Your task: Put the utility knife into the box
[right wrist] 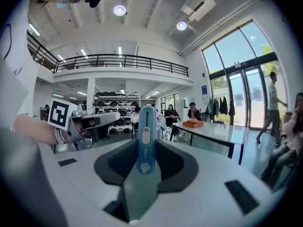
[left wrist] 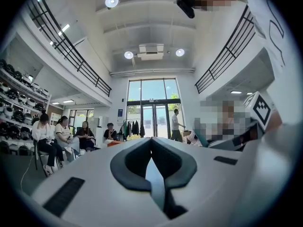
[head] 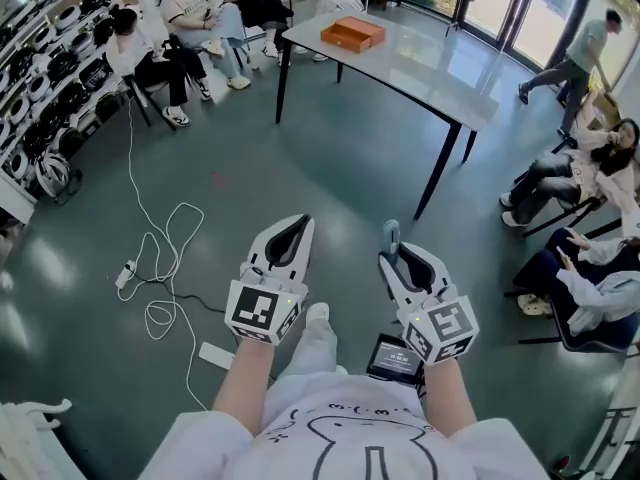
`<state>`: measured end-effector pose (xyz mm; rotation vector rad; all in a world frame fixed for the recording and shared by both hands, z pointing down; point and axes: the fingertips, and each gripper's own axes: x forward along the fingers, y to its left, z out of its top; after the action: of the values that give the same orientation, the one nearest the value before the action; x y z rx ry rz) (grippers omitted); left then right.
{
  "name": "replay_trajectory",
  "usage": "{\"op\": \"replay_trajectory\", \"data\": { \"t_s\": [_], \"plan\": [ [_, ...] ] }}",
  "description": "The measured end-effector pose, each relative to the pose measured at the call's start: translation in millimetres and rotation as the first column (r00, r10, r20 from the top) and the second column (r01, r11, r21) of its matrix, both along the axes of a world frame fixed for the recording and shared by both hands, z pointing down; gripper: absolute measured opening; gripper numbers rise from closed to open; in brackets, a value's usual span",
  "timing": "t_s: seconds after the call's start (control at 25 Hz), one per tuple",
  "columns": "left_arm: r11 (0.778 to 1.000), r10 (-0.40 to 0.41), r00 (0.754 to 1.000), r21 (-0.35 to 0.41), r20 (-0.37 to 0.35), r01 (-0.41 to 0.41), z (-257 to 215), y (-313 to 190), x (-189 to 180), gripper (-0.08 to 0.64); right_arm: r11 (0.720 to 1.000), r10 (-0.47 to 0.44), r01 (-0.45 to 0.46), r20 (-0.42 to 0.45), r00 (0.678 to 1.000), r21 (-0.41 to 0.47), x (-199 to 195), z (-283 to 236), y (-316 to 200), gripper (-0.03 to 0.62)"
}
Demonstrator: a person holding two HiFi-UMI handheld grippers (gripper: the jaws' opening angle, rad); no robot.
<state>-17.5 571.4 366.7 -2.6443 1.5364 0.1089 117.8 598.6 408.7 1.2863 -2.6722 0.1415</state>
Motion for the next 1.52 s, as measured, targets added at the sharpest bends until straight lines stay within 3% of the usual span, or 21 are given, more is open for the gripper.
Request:
{"op": "replay_trajectory", "data": {
  "t_s": [0.32,0.84,1.52],
  "plan": [
    [1.000,-0.001,1.000,-0.020,-0.012,0.001,9.8,-87.6,-13.3,0.015,1.000,-0.024,0.024,-0.016,1.000,-0.002,-14.9,-0.5,-86.2,0.129],
    [0.999,0.051,0.999,0.009,0.013,-0.052,-13.8,-220.7,-39.8,0.015,1.000,0.010,-0.010,-0.015,1.000,0.008,-46.7,-13.5,-209.7,0.129],
    [0.999,0.043,0.999,0.024,0.002,-0.043,-17.0,-299.4,-43.2,0.015,1.000,0.020,-0.020,0.004,1.000,0.009,-47.7,-12.3,-288.2,0.129]
  ]
}}
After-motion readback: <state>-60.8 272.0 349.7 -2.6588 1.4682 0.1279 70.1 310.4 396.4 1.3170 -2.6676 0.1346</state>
